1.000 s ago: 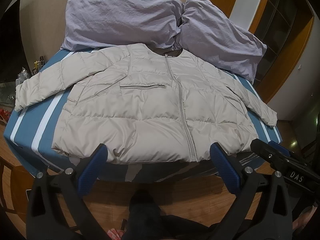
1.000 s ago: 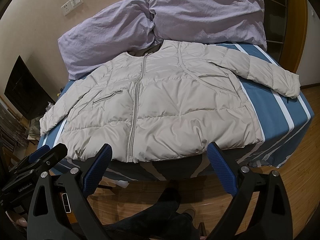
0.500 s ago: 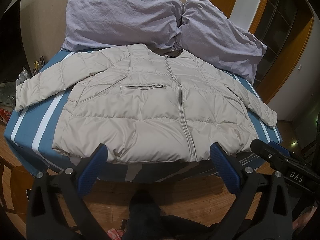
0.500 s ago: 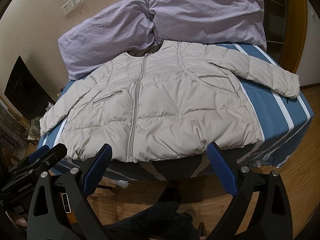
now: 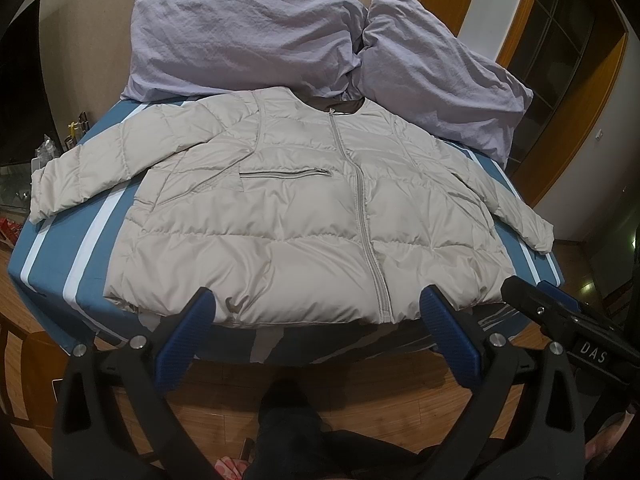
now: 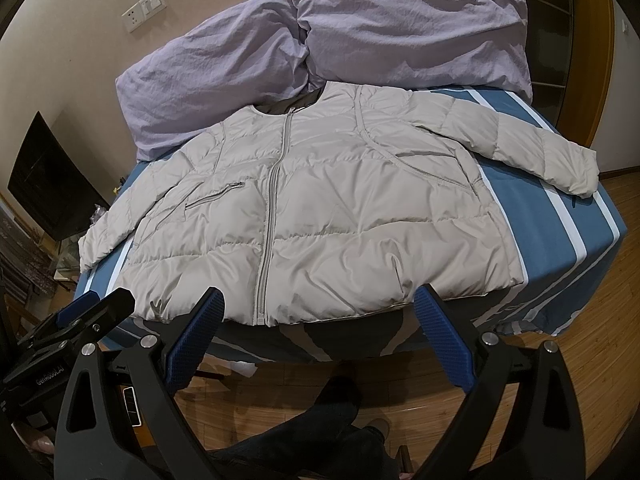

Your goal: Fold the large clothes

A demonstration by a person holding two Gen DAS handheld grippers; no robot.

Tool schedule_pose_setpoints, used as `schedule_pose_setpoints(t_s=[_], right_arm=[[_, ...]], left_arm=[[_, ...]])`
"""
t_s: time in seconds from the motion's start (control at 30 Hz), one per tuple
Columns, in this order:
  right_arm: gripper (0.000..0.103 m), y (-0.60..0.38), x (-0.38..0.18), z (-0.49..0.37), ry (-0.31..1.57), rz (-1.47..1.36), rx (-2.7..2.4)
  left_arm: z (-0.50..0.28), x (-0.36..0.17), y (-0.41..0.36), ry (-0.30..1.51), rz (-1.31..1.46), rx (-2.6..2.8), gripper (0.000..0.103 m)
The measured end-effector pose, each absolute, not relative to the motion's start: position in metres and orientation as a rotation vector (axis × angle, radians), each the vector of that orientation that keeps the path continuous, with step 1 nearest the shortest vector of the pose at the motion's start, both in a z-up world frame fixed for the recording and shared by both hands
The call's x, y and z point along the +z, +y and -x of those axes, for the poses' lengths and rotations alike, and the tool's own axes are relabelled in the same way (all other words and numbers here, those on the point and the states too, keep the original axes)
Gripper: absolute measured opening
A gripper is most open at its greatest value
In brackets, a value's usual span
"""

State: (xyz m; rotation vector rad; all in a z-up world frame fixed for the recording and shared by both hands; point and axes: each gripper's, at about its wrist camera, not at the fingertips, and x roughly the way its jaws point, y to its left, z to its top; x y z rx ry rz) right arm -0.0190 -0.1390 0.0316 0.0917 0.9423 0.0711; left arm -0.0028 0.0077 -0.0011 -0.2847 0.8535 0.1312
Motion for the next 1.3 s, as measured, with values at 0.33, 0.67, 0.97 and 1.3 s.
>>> schedule_pose_setpoints(t_s=[0.33, 0.67, 0.97, 1.3], right_arm=[[0.097, -0.139, 0.031, 0.018, 0.942, -0.090, 0.069], [0.097, -0.139, 0.032, 0.016, 0.945, -0.091, 0.069], [0.097, -0.142, 0.027, 0.007, 0.948, -0.094, 0.065], [0.097, -0.190, 0.024, -0.030, 0.921, -0.124, -0.067]], left_arm=[[0.003, 0.000, 0.010, 0.854, 0.287, 0.129, 0.101], [0.005, 0.000, 0.009, 0.857, 0.287, 0.129, 0.101], [-0.009, -0.006, 0.003, 0.874, 0.292, 0.129, 0.101], [-0.032, -0.012, 0.015, 0.895, 0.284, 0.168, 0.101]])
